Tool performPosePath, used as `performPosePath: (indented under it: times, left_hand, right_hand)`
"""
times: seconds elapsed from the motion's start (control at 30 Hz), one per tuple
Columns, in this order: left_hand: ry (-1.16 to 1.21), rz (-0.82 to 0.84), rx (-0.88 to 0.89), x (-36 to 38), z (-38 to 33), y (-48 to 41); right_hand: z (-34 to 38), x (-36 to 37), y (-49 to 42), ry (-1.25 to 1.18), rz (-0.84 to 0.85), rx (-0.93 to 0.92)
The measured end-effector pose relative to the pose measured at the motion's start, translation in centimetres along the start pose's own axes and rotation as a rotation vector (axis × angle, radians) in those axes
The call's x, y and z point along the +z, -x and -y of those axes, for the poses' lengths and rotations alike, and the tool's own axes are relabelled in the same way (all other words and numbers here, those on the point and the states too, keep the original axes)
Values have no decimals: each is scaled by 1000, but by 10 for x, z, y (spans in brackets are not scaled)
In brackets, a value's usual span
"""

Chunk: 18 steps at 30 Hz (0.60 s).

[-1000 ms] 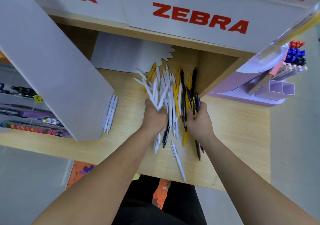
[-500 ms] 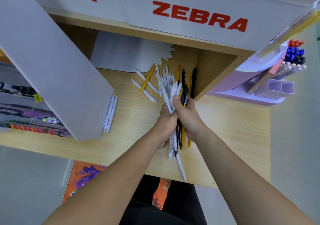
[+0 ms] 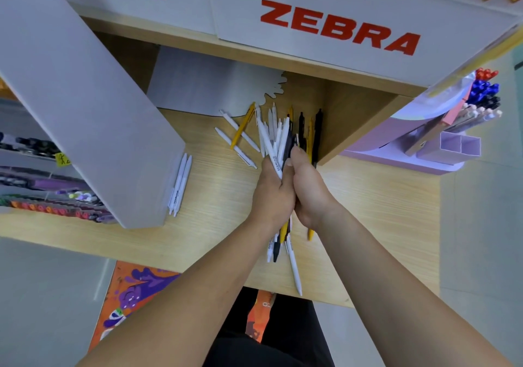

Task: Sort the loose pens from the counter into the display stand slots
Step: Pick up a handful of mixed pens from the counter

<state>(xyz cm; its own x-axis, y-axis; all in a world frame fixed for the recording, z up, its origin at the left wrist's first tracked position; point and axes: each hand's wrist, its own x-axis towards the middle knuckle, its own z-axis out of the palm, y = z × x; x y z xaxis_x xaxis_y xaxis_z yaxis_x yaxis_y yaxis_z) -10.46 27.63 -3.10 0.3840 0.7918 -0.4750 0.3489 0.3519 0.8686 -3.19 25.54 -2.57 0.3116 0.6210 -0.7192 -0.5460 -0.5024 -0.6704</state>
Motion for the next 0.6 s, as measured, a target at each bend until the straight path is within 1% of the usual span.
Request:
performPosePath:
  times: [0.07, 0.17, 0.23, 0.3, 0.4, 0.43, 0.5, 0.6]
  left_hand:
    - [-15, 25, -14, -5, -1, -4]
    - [15, 37, -53, -11, -1, -7]
    - [15, 22, -43, -14, -2, -10]
    - [36, -5, -30, -17, -6, -13]
    - [88, -29, -53, -21, -11, -14]
    - [106, -32, -60, -21, -11, -14]
    - [129, -33, -77, -19, -9, -13]
    - [176, -18, -110, -15, -10, -12]
  right_hand:
    - [0, 5, 4, -24, 9, 10]
    - [3, 6, 8, -88, 115, -5]
    - [4, 5, 11, -123, 115, -17]
    - [3, 5, 13, -48, 83, -37]
    - [-6, 5, 19, 206, 64, -100]
    - [-10, 4, 21, 234, 76, -101]
    - [-18, 0, 22, 198, 110, -74]
    - [-22, -7, 19, 197, 111, -43]
